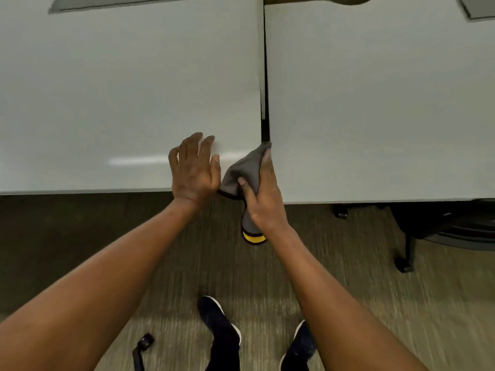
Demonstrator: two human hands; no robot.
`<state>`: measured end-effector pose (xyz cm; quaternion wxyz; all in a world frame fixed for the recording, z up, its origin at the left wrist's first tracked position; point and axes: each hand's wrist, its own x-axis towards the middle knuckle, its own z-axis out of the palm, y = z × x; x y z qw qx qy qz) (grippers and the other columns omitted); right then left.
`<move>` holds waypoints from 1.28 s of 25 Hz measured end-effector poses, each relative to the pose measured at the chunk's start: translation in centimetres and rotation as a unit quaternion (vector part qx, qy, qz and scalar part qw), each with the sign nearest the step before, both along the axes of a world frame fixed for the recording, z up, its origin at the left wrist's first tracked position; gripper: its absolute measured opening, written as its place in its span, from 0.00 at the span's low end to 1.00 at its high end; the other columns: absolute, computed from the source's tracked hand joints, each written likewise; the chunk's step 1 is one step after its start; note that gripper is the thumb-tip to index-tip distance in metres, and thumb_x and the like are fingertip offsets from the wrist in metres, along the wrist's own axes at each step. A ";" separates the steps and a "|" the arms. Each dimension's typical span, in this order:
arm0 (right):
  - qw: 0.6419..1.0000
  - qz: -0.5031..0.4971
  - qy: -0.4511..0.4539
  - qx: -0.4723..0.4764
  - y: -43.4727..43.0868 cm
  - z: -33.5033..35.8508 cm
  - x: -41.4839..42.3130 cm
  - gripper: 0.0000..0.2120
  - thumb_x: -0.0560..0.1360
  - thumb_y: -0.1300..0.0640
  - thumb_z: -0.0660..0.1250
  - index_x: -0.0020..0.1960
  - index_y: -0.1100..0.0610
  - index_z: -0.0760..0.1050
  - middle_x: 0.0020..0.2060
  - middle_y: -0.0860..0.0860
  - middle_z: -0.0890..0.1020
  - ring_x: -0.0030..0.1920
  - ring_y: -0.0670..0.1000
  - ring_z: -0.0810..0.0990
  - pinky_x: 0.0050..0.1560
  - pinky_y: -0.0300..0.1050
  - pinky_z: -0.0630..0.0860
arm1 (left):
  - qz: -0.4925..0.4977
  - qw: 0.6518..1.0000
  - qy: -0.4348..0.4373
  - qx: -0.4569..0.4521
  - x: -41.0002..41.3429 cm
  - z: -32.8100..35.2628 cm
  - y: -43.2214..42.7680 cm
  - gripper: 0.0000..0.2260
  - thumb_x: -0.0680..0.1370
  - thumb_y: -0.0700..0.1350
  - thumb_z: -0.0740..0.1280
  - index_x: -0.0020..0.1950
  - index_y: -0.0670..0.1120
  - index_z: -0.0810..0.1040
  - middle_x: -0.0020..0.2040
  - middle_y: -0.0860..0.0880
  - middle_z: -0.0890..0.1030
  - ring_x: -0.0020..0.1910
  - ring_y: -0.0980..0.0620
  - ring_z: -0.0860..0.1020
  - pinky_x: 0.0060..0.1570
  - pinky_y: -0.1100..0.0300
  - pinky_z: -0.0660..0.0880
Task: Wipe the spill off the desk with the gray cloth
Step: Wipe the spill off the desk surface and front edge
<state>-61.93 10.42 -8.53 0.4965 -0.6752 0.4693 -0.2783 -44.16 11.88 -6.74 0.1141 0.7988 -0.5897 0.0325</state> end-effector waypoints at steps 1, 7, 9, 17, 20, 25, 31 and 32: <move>0.999 -0.027 -0.019 0.026 -0.3 0.2 0.5 0.35 0.84 0.49 0.61 0.84 0.57 0.47 0.81 0.56 0.61 0.80 0.50 0.60 0.78 0.45 0.62 | 0.005 1.000 -0.001 -0.003 0.0 0.0 0.0 0.24 0.81 0.52 0.54 0.73 0.44 0.72 0.70 0.41 0.73 0.70 0.40 0.71 0.66 0.43 0.65; 0.978 -0.154 0.080 0.113 -4.4 1.5 4.2 0.22 0.84 0.41 0.56 0.68 0.56 0.69 0.59 0.55 0.81 0.58 0.57 0.81 0.50 0.47 0.72 | 0.005 1.000 -0.018 -0.022 -0.1 -0.6 -0.4 0.25 0.79 0.52 0.55 0.74 0.44 0.71 0.69 0.41 0.75 0.69 0.41 0.73 0.64 0.44 0.65; 0.977 -0.153 0.093 0.118 -7.2 1.9 5.2 0.22 0.83 0.40 0.55 0.66 0.57 0.69 0.57 0.56 0.82 0.57 0.57 0.81 0.48 0.46 0.68 | 0.006 0.999 -0.032 -0.035 0.1 -0.9 -0.4 0.25 0.79 0.52 0.55 0.74 0.44 0.71 0.69 0.41 0.76 0.68 0.43 0.72 0.64 0.44 0.65; 0.975 -0.167 0.100 0.109 -18.7 2.4 9.9 0.23 0.85 0.43 0.53 0.65 0.61 0.69 0.58 0.58 0.82 0.57 0.60 0.81 0.48 0.48 0.68 | 0.003 0.998 -0.050 -0.040 -0.1 -1.0 -0.3 0.26 0.79 0.51 0.56 0.76 0.45 0.69 0.69 0.42 0.75 0.68 0.43 0.73 0.64 0.42 0.67; 0.978 -0.150 0.087 0.114 -17.8 2.8 9.0 0.23 0.85 0.43 0.53 0.66 0.61 0.69 0.59 0.58 0.82 0.58 0.60 0.81 0.49 0.48 0.68 | 0.006 0.998 -0.053 -0.044 -0.3 -0.8 -0.1 0.26 0.78 0.51 0.56 0.75 0.45 0.70 0.69 0.41 0.75 0.68 0.42 0.73 0.65 0.42 0.67; 0.982 -0.135 0.088 0.103 -7.6 1.7 4.9 0.24 0.83 0.39 0.54 0.67 0.56 0.69 0.59 0.56 0.81 0.58 0.59 0.81 0.51 0.49 0.71 | 0.015 0.998 -0.058 -0.028 -0.5 -0.6 -0.1 0.25 0.79 0.51 0.54 0.75 0.45 0.70 0.69 0.41 0.75 0.69 0.42 0.72 0.66 0.43 0.65; 0.976 -0.140 0.152 0.074 -4.1 1.5 3.8 0.23 0.83 0.39 0.54 0.65 0.57 0.69 0.55 0.56 0.82 0.54 0.59 0.82 0.46 0.49 0.72 | 0.014 0.999 -0.047 -0.010 -0.3 -0.6 -0.3 0.26 0.79 0.51 0.54 0.76 0.44 0.70 0.69 0.41 0.75 0.69 0.42 0.73 0.66 0.42 0.65; 0.976 -0.139 0.152 0.069 -4.8 1.4 4.1 0.23 0.83 0.39 0.53 0.64 0.56 0.69 0.54 0.56 0.82 0.54 0.58 0.82 0.45 0.48 0.70 | 0.014 0.999 -0.049 -0.013 -0.2 -0.8 -0.3 0.26 0.79 0.51 0.54 0.76 0.44 0.69 0.69 0.41 0.75 0.68 0.42 0.73 0.66 0.42 0.66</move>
